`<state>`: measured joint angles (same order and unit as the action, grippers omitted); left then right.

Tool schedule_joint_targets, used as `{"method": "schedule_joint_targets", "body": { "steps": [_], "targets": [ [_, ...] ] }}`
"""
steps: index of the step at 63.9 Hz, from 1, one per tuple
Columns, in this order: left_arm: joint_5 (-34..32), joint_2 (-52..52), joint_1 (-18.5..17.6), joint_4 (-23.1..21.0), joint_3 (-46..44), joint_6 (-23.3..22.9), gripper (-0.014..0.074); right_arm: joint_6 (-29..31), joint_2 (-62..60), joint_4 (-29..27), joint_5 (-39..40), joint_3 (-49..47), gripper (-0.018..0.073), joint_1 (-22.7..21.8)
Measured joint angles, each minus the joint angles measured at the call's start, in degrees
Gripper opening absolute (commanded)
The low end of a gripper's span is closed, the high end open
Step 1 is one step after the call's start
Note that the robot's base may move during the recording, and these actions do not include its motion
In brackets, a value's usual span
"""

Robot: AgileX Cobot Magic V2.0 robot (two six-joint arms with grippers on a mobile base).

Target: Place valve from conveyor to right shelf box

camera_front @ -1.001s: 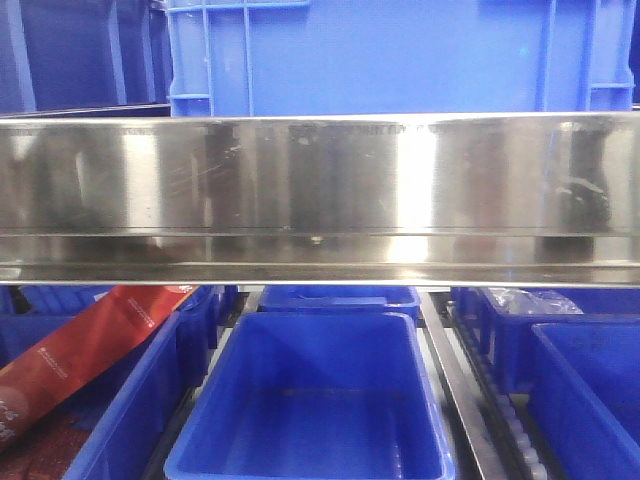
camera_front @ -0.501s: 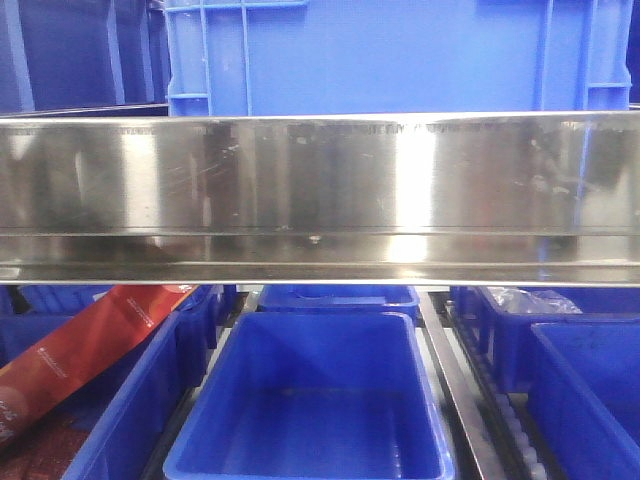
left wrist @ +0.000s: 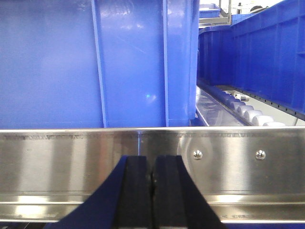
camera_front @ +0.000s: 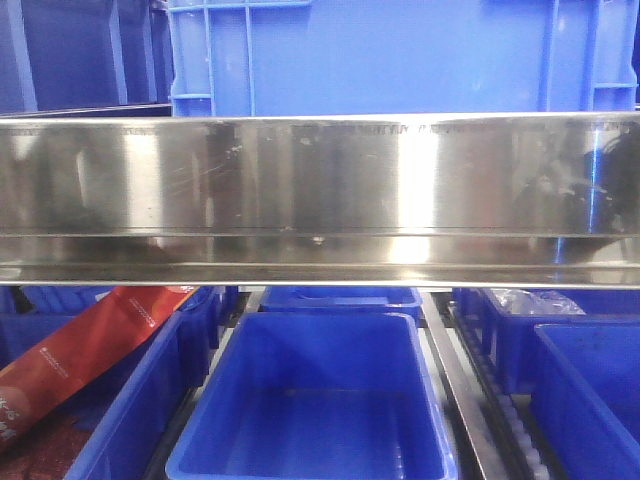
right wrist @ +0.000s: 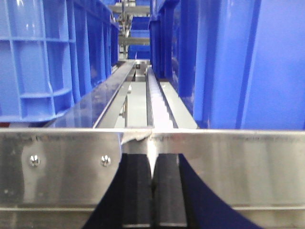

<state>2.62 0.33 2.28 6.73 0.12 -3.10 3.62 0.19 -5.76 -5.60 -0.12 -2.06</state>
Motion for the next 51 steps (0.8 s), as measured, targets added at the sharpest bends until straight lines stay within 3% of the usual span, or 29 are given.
{"method": "schedule_joint_targets", "body": {
  "steps": [51],
  "targets": [
    [0.0, 0.0, 0.0, 0.0, 0.0, 0.0, -0.0111, 0.0, 0.0, 0.1, 0.4, 0.0, -0.0162, 0.0]
  ]
}}
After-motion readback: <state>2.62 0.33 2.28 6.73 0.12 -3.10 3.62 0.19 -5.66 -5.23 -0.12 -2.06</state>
